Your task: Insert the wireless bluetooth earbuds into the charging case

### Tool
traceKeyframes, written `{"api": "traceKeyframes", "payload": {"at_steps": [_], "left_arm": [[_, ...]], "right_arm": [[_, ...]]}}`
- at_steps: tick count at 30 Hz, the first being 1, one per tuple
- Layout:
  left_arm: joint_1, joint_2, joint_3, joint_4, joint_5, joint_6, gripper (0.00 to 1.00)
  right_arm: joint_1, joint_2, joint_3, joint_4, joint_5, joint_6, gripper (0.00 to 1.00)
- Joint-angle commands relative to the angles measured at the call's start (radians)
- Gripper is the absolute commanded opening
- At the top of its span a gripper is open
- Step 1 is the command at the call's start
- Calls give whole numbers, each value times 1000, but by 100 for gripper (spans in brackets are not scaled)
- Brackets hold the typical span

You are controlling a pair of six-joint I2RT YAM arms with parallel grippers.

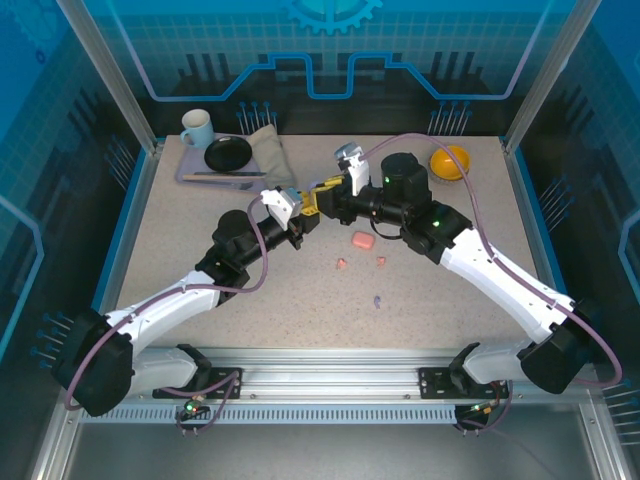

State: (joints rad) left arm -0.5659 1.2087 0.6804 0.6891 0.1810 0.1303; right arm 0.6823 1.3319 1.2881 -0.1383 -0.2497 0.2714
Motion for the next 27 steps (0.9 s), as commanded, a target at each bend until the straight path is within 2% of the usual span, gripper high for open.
{"api": "traceKeyframes", "payload": {"at_steps": [1, 27], "left_arm": [[-7, -26, 33, 7, 23, 3, 0], [-7, -28, 27, -1, 29, 5, 0]], "right_arm": [[12, -18, -12, 16, 10, -21, 25], [0, -14, 9, 31, 27, -18, 23]]}}
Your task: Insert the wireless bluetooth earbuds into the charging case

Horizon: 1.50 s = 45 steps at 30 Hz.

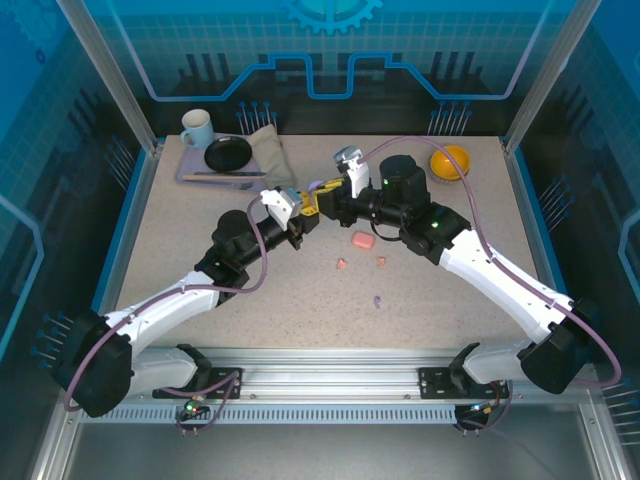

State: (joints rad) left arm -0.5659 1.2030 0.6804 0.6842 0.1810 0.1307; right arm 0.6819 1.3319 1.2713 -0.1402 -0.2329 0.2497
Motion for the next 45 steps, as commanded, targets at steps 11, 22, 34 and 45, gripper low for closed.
{"api": "traceKeyframes", "payload": {"at_steps": [11, 22, 34, 45], "left_arm": [[-6, -18, 26, 4, 31, 7, 0], [-7, -14, 25, 5, 29, 5, 0], [-7, -26, 35, -3, 45, -10, 0], [-6, -30, 37, -1, 39, -9, 0]], "right_arm": [[0, -33, 30, 45, 23, 10, 21], [-8, -63, 16, 62, 24, 30, 21], [-9, -18, 23, 77, 16, 31, 20], [-15, -16, 0, 76, 17, 33, 20]]}}
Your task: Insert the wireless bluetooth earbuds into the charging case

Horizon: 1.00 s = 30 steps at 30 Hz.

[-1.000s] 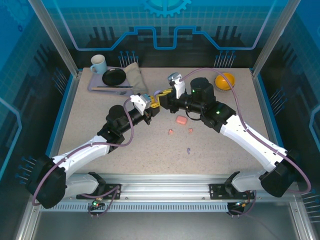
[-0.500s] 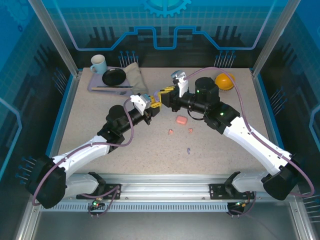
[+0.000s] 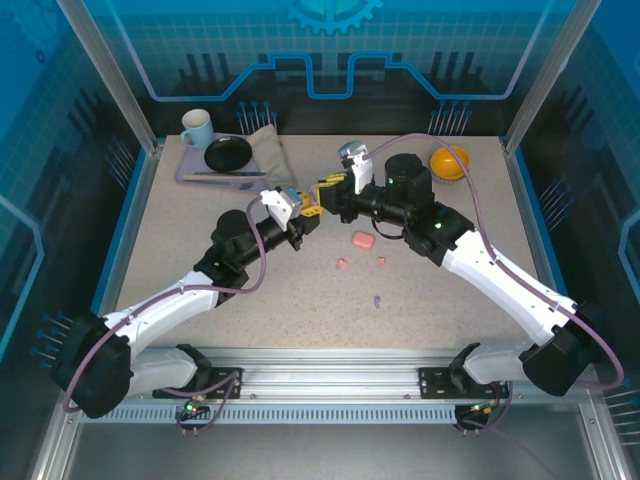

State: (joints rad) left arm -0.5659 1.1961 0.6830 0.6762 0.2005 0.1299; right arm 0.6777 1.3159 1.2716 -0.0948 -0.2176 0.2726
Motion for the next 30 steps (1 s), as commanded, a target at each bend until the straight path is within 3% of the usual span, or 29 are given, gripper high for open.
{"api": "traceKeyframes", "payload": {"at_steps": [1, 30], "left_arm": [[-6, -24, 35, 8, 19, -9, 0], [-8, -24, 57, -7, 19, -6, 0]], "right_arm": [[-12, -1, -4, 30, 2, 10, 20], [-12, 30, -43, 10, -17, -4, 17]]}}
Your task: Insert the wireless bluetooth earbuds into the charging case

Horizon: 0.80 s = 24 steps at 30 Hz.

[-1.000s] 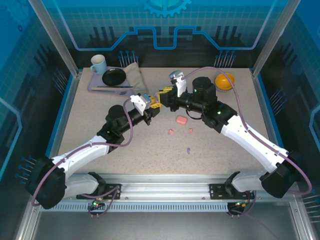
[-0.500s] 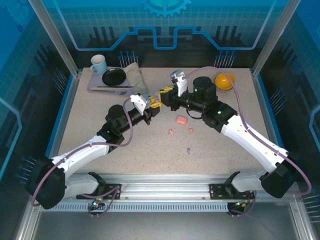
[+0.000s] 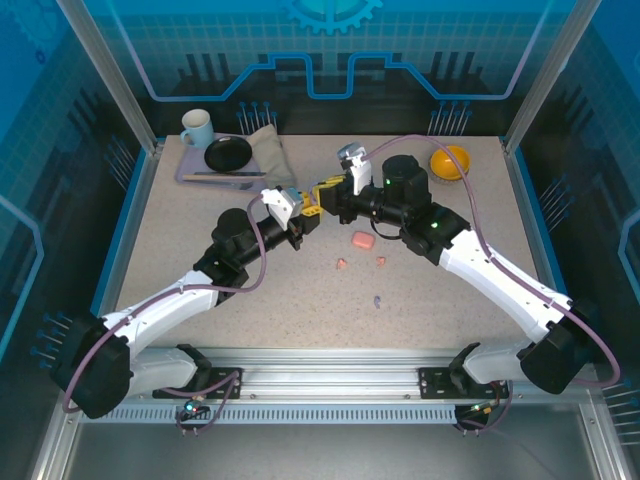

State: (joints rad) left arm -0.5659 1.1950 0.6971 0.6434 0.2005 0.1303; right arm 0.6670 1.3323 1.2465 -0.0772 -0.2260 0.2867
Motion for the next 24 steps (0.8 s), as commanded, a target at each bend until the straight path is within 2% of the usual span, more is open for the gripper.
{"api": "traceKeyframes", "payload": {"at_steps": [1, 13, 24], "left_arm": [[-6, -23, 45, 24, 18, -5, 0], [-7, -26, 46, 19, 10, 0, 0], [-8, -14, 38, 22, 10, -11, 0]], "right_arm": [[-1, 13, -24, -6, -7, -21, 17], [23, 8, -30, -52, 5, -86, 18], [18, -11, 29, -100, 44, -55, 46]]}}
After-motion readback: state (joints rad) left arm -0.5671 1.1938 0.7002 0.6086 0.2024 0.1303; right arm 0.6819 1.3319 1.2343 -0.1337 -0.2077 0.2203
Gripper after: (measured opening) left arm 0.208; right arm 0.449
